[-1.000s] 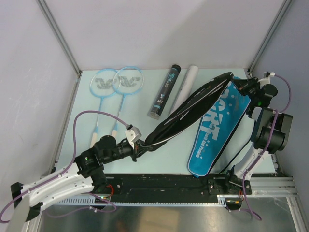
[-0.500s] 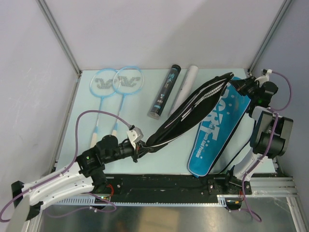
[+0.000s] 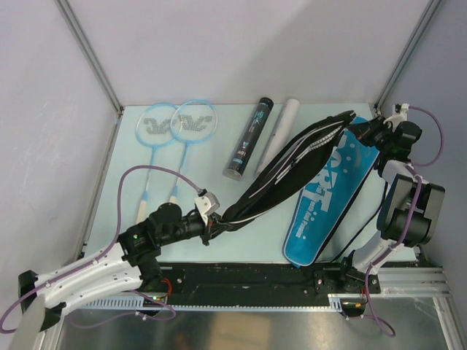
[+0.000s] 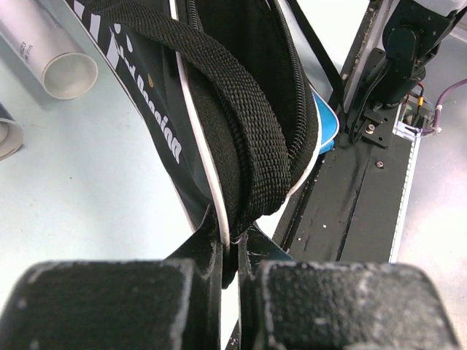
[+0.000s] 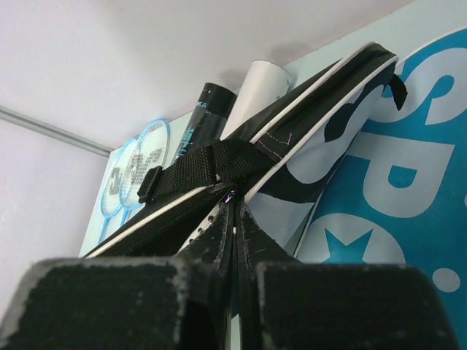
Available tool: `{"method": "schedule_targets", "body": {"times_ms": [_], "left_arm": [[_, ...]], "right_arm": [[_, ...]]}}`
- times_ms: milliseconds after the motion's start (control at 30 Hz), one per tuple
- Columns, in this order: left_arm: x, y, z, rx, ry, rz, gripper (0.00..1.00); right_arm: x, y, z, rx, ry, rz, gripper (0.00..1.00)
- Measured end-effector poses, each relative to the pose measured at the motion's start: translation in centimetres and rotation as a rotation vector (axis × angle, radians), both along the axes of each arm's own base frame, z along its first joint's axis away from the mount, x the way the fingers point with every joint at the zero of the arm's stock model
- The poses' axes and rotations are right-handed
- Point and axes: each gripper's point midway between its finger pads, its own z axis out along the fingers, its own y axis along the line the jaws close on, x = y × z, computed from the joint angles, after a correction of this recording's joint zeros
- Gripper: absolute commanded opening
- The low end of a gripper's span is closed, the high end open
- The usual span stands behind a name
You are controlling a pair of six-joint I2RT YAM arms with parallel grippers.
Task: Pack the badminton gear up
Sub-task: Zip the racket bag at the center of the board.
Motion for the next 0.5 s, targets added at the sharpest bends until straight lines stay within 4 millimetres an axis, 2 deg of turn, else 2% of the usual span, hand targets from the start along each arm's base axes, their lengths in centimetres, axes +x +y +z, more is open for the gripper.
{"method": "schedule_targets", "body": {"times_ms": [167, 333, 500], "left_arm": [[0.0, -0.1, -0.2, 0.007, 0.004, 0.000, 0.00], [0.2, -0.1, -0.3, 0.011, 0.006, 0.004, 0.00], [0.3, -0.2, -0.3, 0.012, 0.005, 0.007, 0.00]], "right_arm": [[-0.6, 0.6, 0.0, -0.010, 0.009, 0.034, 0.00], [-1.5, 2.0, 0.7, -0.031, 0.004, 0.090, 0.00], [-1.9, 3.6, 0.3, -0.042, 0.025, 0.131, 0.00]]}}
